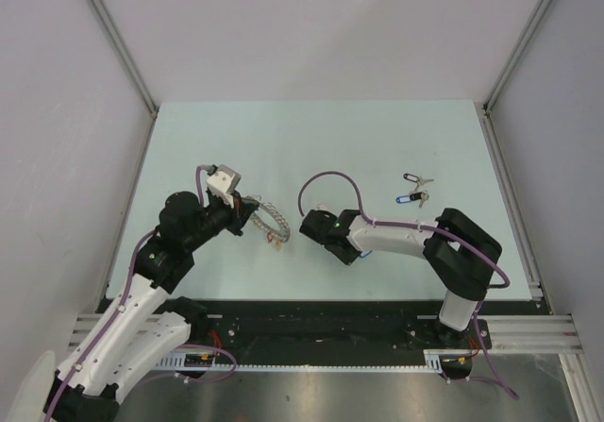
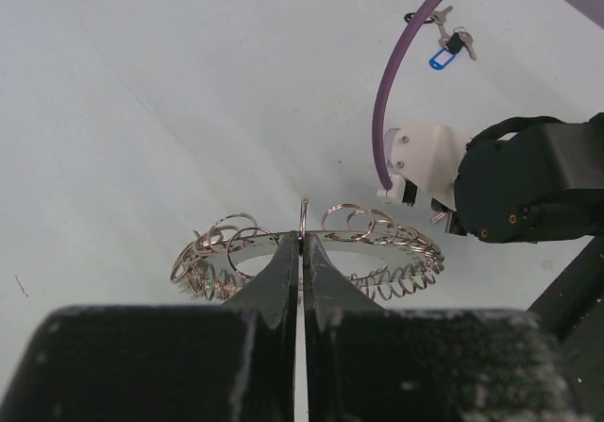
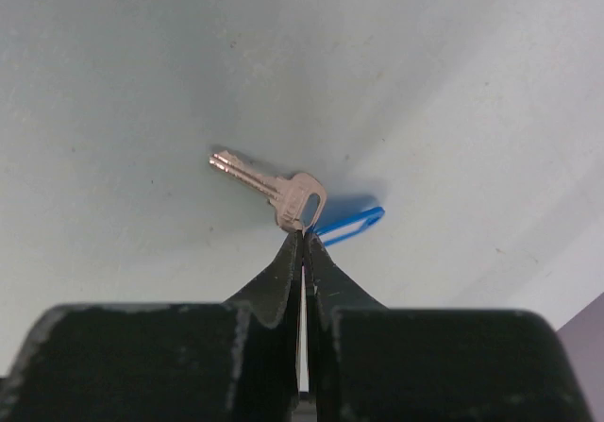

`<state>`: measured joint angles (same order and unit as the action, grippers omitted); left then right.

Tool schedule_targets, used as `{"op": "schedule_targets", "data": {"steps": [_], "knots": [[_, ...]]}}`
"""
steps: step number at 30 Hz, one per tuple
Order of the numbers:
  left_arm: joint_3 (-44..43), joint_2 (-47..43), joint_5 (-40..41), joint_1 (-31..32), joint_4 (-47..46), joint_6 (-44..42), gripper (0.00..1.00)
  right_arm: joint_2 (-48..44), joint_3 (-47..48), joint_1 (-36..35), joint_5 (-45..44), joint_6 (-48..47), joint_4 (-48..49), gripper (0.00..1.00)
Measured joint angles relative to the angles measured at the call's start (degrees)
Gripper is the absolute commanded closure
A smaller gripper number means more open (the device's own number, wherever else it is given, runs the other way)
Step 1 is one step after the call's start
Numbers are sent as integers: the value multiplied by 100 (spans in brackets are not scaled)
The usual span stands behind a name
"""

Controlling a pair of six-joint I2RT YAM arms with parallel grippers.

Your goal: Put the keys on the keyring

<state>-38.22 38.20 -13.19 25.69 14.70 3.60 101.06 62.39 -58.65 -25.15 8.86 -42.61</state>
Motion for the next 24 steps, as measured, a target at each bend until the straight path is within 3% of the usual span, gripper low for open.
{"op": "schedule_targets", "data": {"steps": [4,11,19,24], "knots": [[0,0,-31,0,0,-4,100,-492,2,44,-9,-142,-4,100],[0,4,-315,-2,-26,-125,100,-2245,-31,426,291,-608,612,100],[-216,485,-1010,-11,-85,-389,100,-4205,-1019,1373,1834,-1392,2291,100],[-662,837,-1366,-11,-107,-476,100,-4752,-1471,2094,3252,-1423,3086,100]]}}
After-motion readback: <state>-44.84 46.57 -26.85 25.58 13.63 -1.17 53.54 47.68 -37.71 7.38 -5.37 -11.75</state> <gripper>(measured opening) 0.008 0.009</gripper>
